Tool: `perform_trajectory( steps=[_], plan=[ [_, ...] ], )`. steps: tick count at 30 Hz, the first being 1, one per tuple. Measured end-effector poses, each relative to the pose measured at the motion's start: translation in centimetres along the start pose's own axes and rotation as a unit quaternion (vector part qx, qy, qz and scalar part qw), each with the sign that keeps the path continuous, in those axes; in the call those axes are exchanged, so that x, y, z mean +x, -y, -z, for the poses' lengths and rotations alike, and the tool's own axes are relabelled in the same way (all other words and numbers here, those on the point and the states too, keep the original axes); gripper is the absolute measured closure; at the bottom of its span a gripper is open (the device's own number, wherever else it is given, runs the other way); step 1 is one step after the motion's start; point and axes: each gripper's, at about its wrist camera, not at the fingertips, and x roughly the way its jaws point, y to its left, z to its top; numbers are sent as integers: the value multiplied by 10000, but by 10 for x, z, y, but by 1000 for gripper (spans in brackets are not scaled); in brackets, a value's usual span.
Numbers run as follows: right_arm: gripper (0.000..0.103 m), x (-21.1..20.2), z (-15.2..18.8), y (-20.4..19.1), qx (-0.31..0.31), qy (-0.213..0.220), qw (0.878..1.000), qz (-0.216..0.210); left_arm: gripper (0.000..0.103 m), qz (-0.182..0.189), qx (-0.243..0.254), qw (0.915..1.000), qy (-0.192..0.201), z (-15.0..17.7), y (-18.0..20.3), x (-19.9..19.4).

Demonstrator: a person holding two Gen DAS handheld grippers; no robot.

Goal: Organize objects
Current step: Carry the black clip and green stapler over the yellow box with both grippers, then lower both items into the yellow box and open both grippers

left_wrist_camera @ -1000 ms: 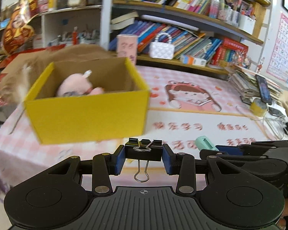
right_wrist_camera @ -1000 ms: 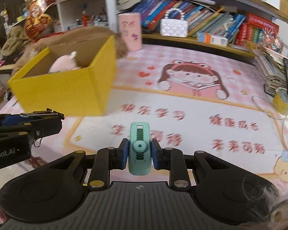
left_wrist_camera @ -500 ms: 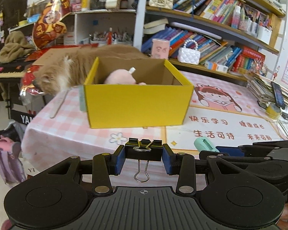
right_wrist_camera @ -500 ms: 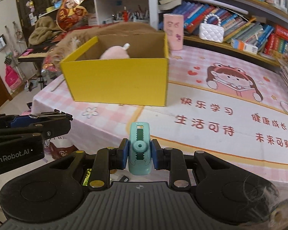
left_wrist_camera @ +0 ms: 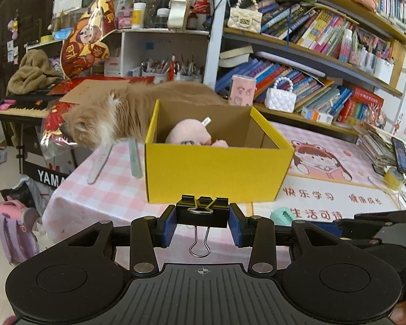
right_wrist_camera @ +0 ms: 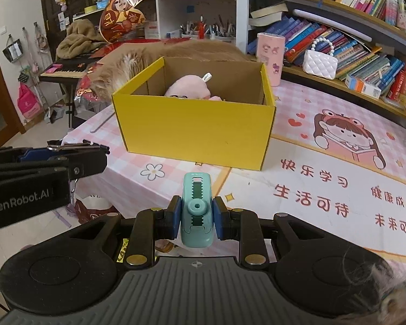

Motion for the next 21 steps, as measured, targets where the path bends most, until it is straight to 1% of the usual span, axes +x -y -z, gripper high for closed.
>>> perform_trajectory(
  steps=[5, 9, 12, 17, 21],
  plan=[
    [80, 10, -11, 3, 98, -5, 9999, -81, 64, 20, 34, 9999, 118, -14, 1, 7],
    [80, 15, -25, 7, 123, 92, 9998, -106, 64, 51, 27, 9997, 241, -28, 3, 14],
    [80, 18, -40, 13, 141, 255, 9995, -113, 64, 78, 36, 9992, 397, -44, 6, 20],
    [80, 27, -76, 25, 51, 695, 9976, -21, 64, 49, 56, 9980, 623, -72, 9, 39],
    [80, 42, -103, 36, -58, 928, 9956, 90, 64, -52, 65, 9977, 673, -88, 11, 61]
  ],
)
